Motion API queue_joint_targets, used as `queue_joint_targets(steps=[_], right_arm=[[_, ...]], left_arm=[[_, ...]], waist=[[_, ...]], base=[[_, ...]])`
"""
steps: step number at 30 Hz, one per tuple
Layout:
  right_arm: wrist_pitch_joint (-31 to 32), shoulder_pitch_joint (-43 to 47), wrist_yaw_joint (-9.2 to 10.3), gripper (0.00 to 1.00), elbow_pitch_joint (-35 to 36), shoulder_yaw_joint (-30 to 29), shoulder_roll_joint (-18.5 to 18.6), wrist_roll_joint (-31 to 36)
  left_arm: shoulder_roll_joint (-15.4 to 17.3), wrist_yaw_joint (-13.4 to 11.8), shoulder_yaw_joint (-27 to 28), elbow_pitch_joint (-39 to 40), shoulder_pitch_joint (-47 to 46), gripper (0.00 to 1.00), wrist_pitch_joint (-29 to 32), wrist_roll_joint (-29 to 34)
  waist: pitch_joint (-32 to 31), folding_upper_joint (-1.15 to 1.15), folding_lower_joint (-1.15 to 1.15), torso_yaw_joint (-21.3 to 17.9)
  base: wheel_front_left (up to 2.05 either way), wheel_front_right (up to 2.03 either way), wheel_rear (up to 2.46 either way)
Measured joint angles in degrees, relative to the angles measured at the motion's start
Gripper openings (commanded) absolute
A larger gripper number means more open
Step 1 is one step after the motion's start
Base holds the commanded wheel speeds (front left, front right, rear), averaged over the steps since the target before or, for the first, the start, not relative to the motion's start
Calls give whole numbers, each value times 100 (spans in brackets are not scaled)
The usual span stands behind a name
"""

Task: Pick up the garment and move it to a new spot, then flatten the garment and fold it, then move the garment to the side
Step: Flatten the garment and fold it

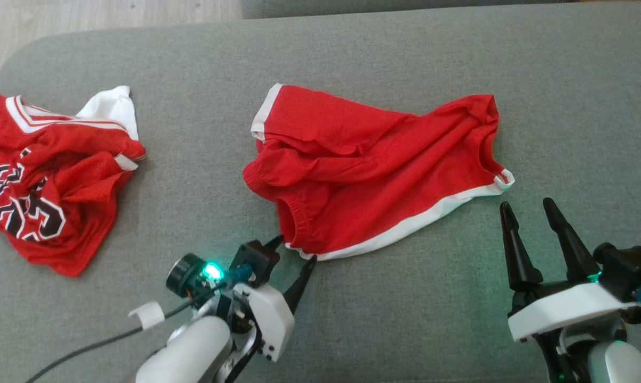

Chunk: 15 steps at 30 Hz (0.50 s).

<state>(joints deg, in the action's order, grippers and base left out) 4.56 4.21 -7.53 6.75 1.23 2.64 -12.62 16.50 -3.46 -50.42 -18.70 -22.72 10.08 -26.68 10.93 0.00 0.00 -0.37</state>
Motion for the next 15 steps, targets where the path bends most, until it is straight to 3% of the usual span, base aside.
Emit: queue_joint_targets(steps=[4, 5, 6, 7, 8, 15], right_arm=[[37, -8, 0, 100, -64, -34, 0, -1], [58, -12, 0, 100, -99, -45, 0, 0], [86, -13, 0, 100, -149, -57, 0, 0], [132, -18, 0, 100, -209, -70, 0, 1], [159, -27, 0, 100, -283, -79, 0, 1], [445, -552, 0, 100, -1311, -111, 102, 103]], left_arm=[[-80, 73, -33, -214, -198, 100, 87, -4], [-92, 109, -44, -267, -221, 75, 98, -8], [-103, 131, -74, -319, -241, 75, 135, -8], [-107, 152, -103, -357, -260, 27, 146, -9], [-108, 152, -111, -380, -274, 0, 145, -10], [-179, 174, -123, -503, -377, 0, 82, -18]], waist=[[63, 0, 0, -18], [75, 0, 0, -21], [85, 0, 0, -22], [94, 0, 0, -25], [101, 0, 0, -29], [176, 0, 0, 39]], base=[[0, 0, 0], [0, 0, 0], [0, 0, 0], [0, 0, 0], [0, 0, 0], [0, 0, 0]])
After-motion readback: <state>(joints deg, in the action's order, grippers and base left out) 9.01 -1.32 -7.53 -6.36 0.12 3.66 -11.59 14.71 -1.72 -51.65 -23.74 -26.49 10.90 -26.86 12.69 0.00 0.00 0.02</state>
